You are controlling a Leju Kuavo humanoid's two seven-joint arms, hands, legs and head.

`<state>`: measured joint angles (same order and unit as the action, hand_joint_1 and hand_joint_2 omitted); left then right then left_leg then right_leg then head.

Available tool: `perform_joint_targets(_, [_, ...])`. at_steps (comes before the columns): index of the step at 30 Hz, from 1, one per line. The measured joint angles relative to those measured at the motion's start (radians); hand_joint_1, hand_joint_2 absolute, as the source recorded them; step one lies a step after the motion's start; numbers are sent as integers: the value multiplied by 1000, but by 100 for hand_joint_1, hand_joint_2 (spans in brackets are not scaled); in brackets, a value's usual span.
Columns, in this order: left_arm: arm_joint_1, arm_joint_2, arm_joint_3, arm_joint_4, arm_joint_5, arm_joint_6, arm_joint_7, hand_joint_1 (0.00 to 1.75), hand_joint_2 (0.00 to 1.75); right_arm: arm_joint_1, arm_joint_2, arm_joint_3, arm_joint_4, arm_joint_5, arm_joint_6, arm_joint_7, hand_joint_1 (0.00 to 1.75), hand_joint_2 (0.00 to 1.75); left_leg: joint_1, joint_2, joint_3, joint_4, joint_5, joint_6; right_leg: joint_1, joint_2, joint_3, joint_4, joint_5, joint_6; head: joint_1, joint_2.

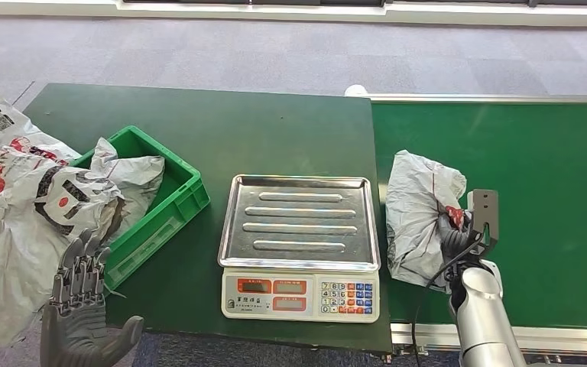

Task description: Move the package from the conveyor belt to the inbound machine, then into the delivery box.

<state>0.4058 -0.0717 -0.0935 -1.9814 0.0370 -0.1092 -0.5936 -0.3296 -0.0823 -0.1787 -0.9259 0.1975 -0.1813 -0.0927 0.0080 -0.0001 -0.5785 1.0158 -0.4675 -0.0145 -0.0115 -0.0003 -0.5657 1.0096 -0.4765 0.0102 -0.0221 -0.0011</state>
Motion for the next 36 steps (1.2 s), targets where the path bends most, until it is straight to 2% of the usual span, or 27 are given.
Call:
perform_joint_targets(2, [0,-1,0,0,0,-1,0,0,175,2,1,-2,-3,-14,-14,-23,175,175,0,0,0,0,0,0,0,0,0,0,0,0,0,0])
perform_joint_targets(7, [-1,-5,0,3,-5,8,-8,0,175,32,9,-42,-77,-176,-169,-254,175,175,0,-3,0,0,0,0,-1,-2,0,0,0,0,0,0])
perform_joint_targets(12, [-10,-5,0,11,-2,28,-16,0,175,81,9,-64,-185,-242,-232,-300,175,175,0,-2,-1,0,0,0,-1,0,-2,0,0,0,0,0])
perform_joint_targets(16, [-16,-2,-5,18,4,42,-18,0,175,116,14,-85,-282,-293,-338,-433,175,175,0,-2,-1,0,0,0,-1,-2,-1,0,0,0,0,0])
perform_joint_targets(18, [-20,6,-9,23,7,57,-24,0,175,137,17,-85,-354,-281,-361,-487,175,175,0,-2,-4,0,0,0,-1,-2,-1,0,0,0,0,0])
perform_joint_targets(20, [-26,20,-15,29,10,68,-36,0,175,153,18,-49,-438,-209,-357,-526,175,175,0,-1,-8,-1,0,-1,-1,1,-1,0,0,0,0,0])
perform_joint_targets(24, [-43,37,-32,43,11,84,-52,0,175,155,24,126,-591,-60,-453,-506,175,175,0,2,-1,-1,0,-3,1,4,-2,0,0,-1,0,0])
perform_joint_targets(28, [-46,42,-46,56,3,98,-60,0,175,152,25,271,-667,-39,-507,-504,175,175,1,0,-1,-1,2,-3,1,1,-2,0,0,-1,0,0])
perform_joint_targets(36, [-48,52,-60,69,2,103,-62,0,175,152,25,335,-709,-52,-514,-512,175,175,0,-1,-1,-1,2,-3,0,0,-2,0,0,0,0,0])
